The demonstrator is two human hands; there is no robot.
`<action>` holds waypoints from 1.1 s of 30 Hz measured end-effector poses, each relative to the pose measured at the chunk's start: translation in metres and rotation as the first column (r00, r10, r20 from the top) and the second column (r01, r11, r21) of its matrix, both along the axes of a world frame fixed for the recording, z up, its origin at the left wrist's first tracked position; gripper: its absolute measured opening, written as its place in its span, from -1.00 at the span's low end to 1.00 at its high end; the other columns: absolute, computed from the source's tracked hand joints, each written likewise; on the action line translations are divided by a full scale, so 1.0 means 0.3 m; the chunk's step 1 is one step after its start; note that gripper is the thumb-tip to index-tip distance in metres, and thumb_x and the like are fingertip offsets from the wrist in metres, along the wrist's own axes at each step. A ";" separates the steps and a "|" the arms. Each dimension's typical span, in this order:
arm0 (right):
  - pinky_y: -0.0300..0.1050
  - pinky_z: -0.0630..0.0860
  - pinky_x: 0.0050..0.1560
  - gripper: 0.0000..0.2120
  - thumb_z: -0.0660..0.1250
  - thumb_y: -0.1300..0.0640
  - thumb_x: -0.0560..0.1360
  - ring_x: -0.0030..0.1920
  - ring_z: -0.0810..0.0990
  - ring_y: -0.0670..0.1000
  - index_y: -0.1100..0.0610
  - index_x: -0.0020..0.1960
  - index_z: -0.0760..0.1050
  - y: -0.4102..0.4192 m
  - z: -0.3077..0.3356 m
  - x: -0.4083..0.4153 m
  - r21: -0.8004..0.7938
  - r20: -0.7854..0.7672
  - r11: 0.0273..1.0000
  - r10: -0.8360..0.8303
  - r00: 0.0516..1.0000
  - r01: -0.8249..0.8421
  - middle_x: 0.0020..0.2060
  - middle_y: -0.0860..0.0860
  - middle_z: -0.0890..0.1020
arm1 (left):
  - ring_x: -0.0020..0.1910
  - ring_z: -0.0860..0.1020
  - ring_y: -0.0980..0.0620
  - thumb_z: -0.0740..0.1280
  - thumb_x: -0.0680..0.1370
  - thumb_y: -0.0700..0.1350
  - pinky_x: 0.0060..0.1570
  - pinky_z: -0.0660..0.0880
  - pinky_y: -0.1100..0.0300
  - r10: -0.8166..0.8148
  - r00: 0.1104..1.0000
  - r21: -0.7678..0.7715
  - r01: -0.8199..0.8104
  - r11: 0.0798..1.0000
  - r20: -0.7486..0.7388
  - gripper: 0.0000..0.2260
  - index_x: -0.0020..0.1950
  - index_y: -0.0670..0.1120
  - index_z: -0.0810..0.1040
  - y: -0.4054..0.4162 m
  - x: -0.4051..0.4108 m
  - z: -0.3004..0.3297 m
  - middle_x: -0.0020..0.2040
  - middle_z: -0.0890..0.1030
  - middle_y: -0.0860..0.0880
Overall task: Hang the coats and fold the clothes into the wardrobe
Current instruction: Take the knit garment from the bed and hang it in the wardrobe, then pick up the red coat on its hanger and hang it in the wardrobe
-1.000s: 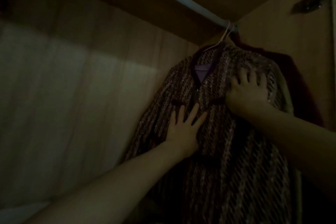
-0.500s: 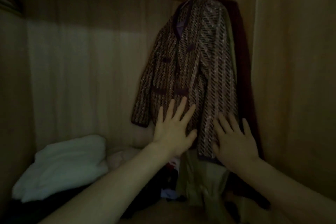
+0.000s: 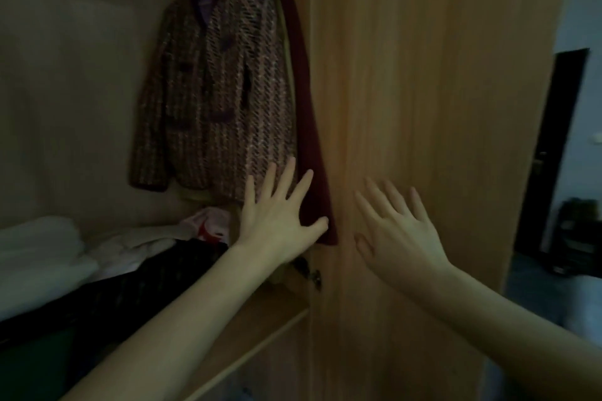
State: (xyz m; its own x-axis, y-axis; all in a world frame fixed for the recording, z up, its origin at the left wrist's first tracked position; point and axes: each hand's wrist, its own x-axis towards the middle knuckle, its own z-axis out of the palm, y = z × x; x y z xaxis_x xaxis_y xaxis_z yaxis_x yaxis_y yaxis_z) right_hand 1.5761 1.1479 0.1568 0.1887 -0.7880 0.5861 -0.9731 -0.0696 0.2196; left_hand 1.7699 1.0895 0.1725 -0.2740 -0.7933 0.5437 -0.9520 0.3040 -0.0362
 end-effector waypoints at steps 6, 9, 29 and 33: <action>0.35 0.02 0.43 -0.37 0.17 -0.19 0.52 0.54 0.09 0.16 0.01 0.53 0.20 0.301 -0.121 -0.109 0.067 0.037 0.968 -0.245 0.969 0.242 0.55 0.06 0.15 | 0.55 -0.31 0.01 0.03 0.49 0.44 0.51 -0.23 -0.16 -0.297 0.954 0.040 0.298 0.954 -0.043 -0.25 0.56 0.22 -0.21 0.203 -0.190 -0.135 0.57 -0.33 0.09; 0.38 -0.02 0.43 -0.36 0.15 -0.19 0.51 0.55 0.05 0.16 -0.01 0.54 0.17 0.458 -0.177 -0.188 0.140 0.054 0.920 -0.375 0.925 0.365 0.56 0.04 0.11 | 0.55 -0.32 0.03 0.04 0.49 0.43 0.51 -0.24 -0.15 -0.410 0.911 0.097 0.412 0.906 -0.042 -0.25 0.56 0.23 -0.21 0.306 -0.302 -0.214 0.57 -0.33 0.10; 0.27 0.02 0.48 -0.36 0.09 -0.17 0.58 0.56 -0.05 0.13 -0.05 0.57 -0.06 1.645 -0.450 -0.905 0.431 0.258 0.470 -0.882 0.394 0.770 0.58 0.00 -0.06 | 0.56 -0.29 0.00 0.11 0.52 0.34 0.51 -0.20 -0.16 -0.880 0.469 0.325 0.823 0.466 0.075 -0.28 0.59 0.19 -0.13 1.153 -1.253 -0.475 0.58 -0.32 0.07; 0.26 0.05 0.46 -0.38 0.11 -0.17 0.57 0.55 -0.02 0.11 -0.04 0.55 0.00 1.925 -0.471 -1.105 0.460 0.238 0.359 -0.931 0.277 0.812 0.57 0.01 -0.03 | 0.56 -0.27 -0.02 0.11 0.54 0.31 0.50 -0.19 -0.17 -0.926 0.364 0.380 0.846 0.373 0.099 -0.29 0.59 0.16 -0.12 1.374 -1.500 -0.534 0.58 -0.30 0.06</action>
State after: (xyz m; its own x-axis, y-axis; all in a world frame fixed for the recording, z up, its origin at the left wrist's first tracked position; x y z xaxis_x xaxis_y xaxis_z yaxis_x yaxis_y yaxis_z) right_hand 1.2446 1.7253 0.0154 -0.8889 -0.4198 0.1835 -0.4385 0.8956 -0.0753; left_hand 1.3200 1.5017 0.0124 -0.9825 -0.0725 0.1718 -0.0756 0.9971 -0.0117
